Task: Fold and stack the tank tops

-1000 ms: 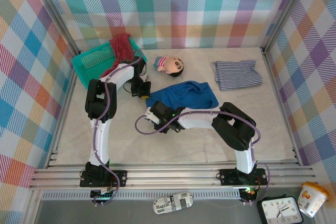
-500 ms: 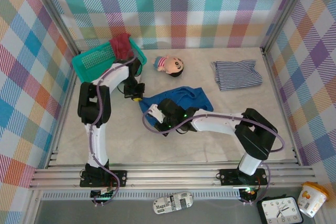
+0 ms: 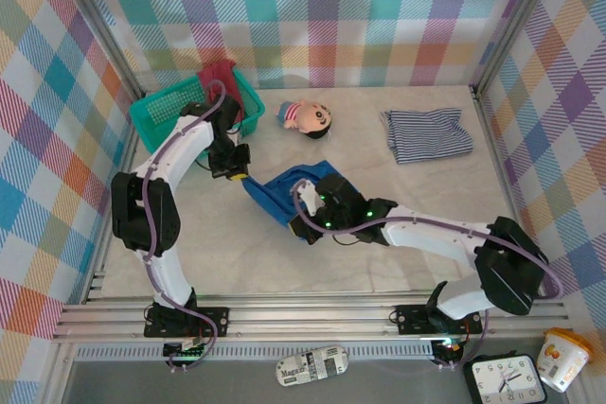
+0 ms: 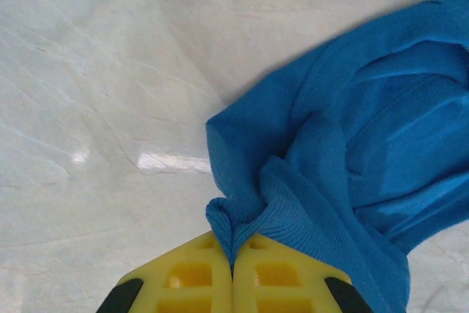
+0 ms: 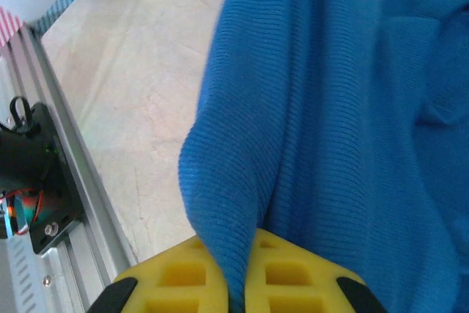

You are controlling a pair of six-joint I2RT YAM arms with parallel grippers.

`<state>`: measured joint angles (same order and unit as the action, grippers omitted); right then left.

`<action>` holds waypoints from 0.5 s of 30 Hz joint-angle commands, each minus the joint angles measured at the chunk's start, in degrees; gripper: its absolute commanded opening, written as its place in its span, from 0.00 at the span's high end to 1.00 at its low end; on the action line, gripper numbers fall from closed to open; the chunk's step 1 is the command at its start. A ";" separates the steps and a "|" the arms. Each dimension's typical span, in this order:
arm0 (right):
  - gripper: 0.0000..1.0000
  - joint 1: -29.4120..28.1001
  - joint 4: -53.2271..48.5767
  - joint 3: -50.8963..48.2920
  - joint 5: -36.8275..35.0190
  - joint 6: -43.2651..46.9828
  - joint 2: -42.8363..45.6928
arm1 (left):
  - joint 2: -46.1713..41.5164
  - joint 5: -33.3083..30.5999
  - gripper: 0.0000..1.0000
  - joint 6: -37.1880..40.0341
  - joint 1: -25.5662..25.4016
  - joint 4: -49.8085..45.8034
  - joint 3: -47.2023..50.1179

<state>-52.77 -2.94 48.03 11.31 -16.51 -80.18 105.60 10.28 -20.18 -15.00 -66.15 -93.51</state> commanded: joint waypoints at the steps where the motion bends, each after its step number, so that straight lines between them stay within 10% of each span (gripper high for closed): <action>1: 0.95 4.21 2.26 -4.43 3.67 -9.48 3.90 | 3.20 0.25 1.00 -2.30 -1.85 0.76 -6.16; 15: 0.94 18.03 5.78 -13.12 7.54 -19.43 9.01 | 21.63 2.91 1.00 -3.39 -8.19 -1.10 -30.51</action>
<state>-36.51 2.50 36.14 16.19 -33.19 -72.14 124.92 13.91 -22.65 -23.27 -66.74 -119.68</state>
